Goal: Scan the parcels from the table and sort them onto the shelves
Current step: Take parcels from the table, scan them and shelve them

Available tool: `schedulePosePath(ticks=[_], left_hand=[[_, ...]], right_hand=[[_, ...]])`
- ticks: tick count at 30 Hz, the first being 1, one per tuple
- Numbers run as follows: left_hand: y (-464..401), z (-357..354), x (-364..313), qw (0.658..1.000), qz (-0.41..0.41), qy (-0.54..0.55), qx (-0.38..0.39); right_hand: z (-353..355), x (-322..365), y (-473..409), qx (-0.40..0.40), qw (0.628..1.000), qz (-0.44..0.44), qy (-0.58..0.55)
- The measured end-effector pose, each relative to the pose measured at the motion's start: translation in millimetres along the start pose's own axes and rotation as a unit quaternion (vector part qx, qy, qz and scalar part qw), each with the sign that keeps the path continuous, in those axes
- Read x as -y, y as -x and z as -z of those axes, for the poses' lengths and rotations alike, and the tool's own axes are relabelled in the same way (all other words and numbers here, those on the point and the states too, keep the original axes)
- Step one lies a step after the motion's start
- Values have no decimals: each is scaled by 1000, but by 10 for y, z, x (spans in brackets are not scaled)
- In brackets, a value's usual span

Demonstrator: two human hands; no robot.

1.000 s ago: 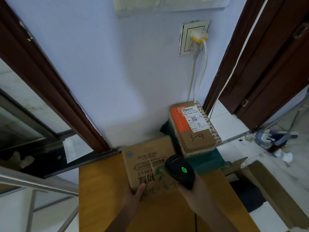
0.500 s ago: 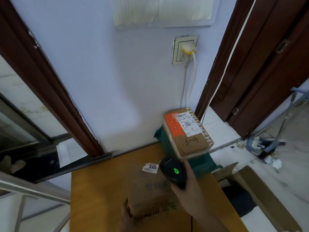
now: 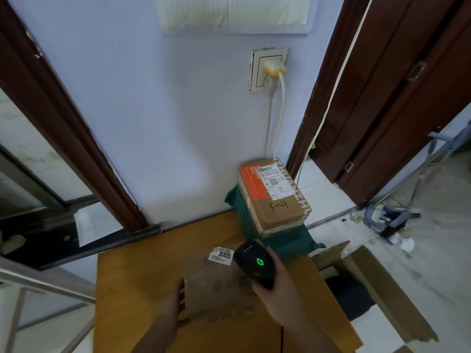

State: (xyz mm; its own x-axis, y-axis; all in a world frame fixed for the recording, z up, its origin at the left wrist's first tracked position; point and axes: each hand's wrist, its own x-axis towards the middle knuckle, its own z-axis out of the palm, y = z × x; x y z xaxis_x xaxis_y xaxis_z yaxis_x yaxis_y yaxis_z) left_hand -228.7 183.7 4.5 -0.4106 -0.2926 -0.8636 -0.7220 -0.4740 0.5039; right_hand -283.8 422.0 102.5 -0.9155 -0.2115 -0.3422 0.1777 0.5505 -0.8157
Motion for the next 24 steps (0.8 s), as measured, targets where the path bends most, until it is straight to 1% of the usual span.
schedulePosePath(ticks=[2, 4, 6, 7, 9, 10, 12, 13, 16, 19, 21, 24], left_hand=[[-52, -13, -111, 997, 60, 2, 41], [-99, 15, -173, 992, 84, -8, 91], [-47, 47, -311, 989, 106, -19, 98], [-34, 83, -363, 989, 101, -16, 110], [-113, 176, -422, 988, 88, 23, 123], [-223, 208, -423, 989, 92, 47, 109], [-126, 234, -457, 990, 68, 87, 86], [-27, 212, -493, 989, 51, 102, 91], [126, 164, -518, 985, -38, 135, 102], [130, 160, -457, 981, -102, 133, 95], [57, 182, -390, 980, -138, 111, 93], [-24, 221, -273, 978, -163, 89, 95]], right_hand=[[-13, -3, -6, -5, 1000, -9, 1], [-28, -1, -12, -6, 1000, -14, 4], [-34, 8, -8, -4, 1000, -8, 4], [-38, 17, -6, -4, 1000, -4, 1], [-50, 28, -3, -4, 1000, -3, 1], [-60, 35, -1, -5, 1000, -2, 3], [-89, 40, 2, -8, 1000, -1, 2], [-103, 43, 3, -9, 1000, 2, -5], [-144, 54, 9, -16, 999, 10, -27], [-189, 66, 16, -20, 999, 9, -31], [-222, 48, 10, -17, 999, -2, -29], [-249, -8, 12, 2, 999, -34, -37]])
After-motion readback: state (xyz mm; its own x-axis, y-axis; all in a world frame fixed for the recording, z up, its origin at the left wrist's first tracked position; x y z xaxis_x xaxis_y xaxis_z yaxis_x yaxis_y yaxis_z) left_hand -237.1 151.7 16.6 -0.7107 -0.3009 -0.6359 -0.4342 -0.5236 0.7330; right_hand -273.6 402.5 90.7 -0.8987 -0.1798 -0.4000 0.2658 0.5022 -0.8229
